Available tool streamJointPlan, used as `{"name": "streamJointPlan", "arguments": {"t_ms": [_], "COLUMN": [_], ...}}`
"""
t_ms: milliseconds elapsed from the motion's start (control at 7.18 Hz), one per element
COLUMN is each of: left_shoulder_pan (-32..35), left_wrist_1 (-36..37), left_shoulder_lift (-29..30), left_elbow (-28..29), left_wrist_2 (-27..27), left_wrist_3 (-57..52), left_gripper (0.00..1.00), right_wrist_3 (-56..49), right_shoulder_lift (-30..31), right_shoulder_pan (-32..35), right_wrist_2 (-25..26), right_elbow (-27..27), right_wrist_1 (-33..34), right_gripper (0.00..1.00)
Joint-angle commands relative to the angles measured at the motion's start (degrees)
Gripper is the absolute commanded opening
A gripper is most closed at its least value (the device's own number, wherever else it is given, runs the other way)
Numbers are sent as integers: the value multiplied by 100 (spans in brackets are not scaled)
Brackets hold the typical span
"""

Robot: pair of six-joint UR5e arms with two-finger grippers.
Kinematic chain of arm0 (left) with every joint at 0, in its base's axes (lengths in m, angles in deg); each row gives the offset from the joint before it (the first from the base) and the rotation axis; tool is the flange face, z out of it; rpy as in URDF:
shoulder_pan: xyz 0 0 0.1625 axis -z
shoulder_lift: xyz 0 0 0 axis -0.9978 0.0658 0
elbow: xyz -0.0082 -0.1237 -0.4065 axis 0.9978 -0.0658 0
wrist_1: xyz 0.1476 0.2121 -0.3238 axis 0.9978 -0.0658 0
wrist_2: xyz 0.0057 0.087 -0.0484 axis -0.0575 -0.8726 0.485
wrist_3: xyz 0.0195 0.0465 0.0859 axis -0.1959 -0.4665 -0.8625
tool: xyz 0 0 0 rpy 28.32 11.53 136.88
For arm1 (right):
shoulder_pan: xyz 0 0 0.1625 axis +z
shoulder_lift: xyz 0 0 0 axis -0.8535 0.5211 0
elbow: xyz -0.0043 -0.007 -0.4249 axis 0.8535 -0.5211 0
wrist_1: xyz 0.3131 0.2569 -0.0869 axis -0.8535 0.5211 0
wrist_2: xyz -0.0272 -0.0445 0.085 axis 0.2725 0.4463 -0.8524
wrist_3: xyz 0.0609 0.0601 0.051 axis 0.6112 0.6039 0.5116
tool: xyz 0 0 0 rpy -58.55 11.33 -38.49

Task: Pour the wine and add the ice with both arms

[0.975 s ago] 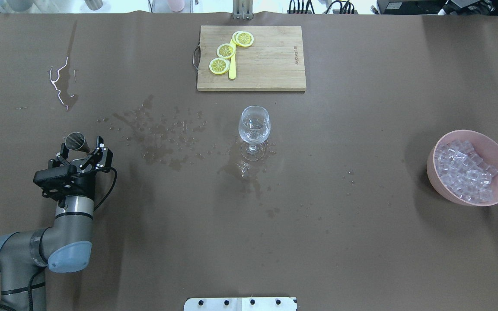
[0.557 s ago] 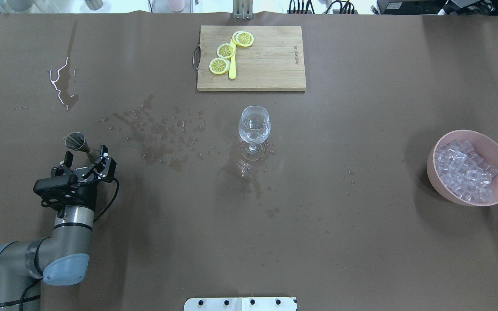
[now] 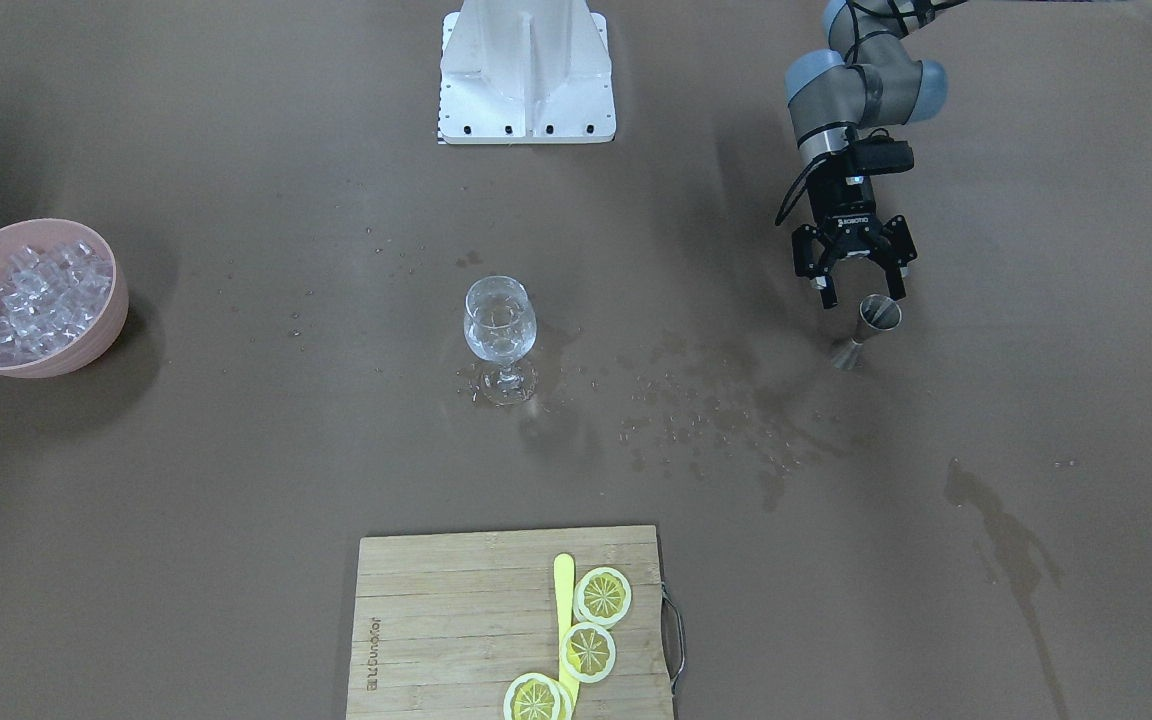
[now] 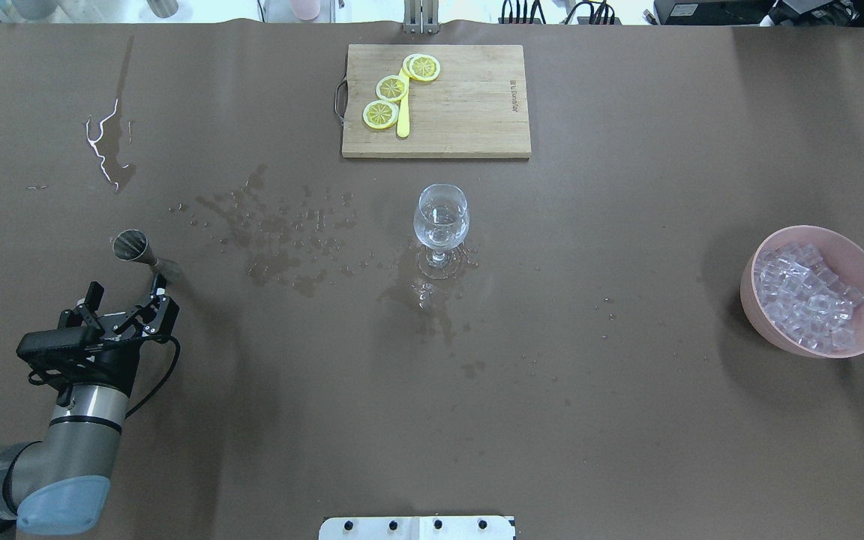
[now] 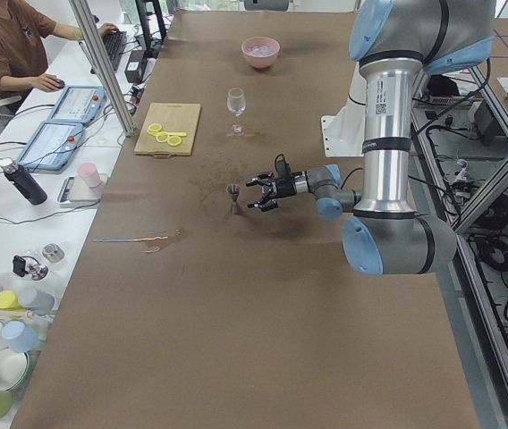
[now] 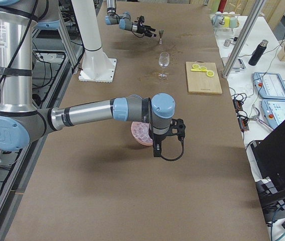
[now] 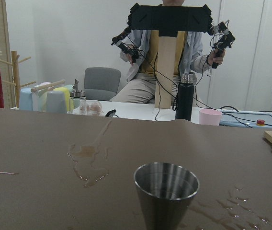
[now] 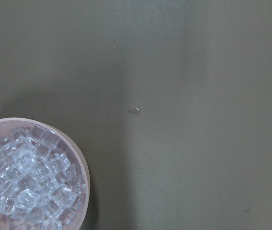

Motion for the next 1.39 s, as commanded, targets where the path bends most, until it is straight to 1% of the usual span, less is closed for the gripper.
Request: {"name": "streamJointPlan", "arguments": {"t_ms": [0, 139, 279, 418, 557, 697, 836, 975, 1115, 1254], "left_shoulder_pan": [-163, -163, -163, -155, -137, 20, 378, 773, 1316, 1766], "left_wrist_1": [-3, -3, -11, -11, -11, -11, 23, 67, 68, 76], "left_shoulder_lift": [-436, -630, -736, -746, -746, -738, -659, -658, -641, -623], "left_elbow": [-754, -1210, -1598, -1871, -2266, -2496, -2524, -2525, -2533, -2516], "left_wrist_2": [147, 322, 420, 542, 779, 1155, 1559, 2111, 3178, 3894], "left_wrist_3": [-173, -453, -821, -1121, -1646, -2078, -2404, -2694, -3071, -3232], "left_gripper": [99, 99, 99, 99, 99, 99, 99, 99, 99, 99], "right_wrist_3": [-47, -56, -47, -30, 5, 14, 6, 6, 6, 6], "right_shoulder_lift": [-2, -2, -2, -2, -11, -11, -11, -11, -11, -11], "right_shoulder_pan": [0, 0, -9, -69, -166, -219, -341, -482, -596, -798], "right_wrist_2": [-1, -10, -19, -80, -176, -377, -527, -520, -424, -179], "right_elbow": [17, 113, 384, 569, 737, 843, 992, 1115, 1221, 1222], "right_wrist_1": [0, 0, 9, 0, 9, 17, 26, 0, -218, -707], "right_gripper": [100, 100, 100, 100, 100, 100, 100, 100, 100, 100]}}
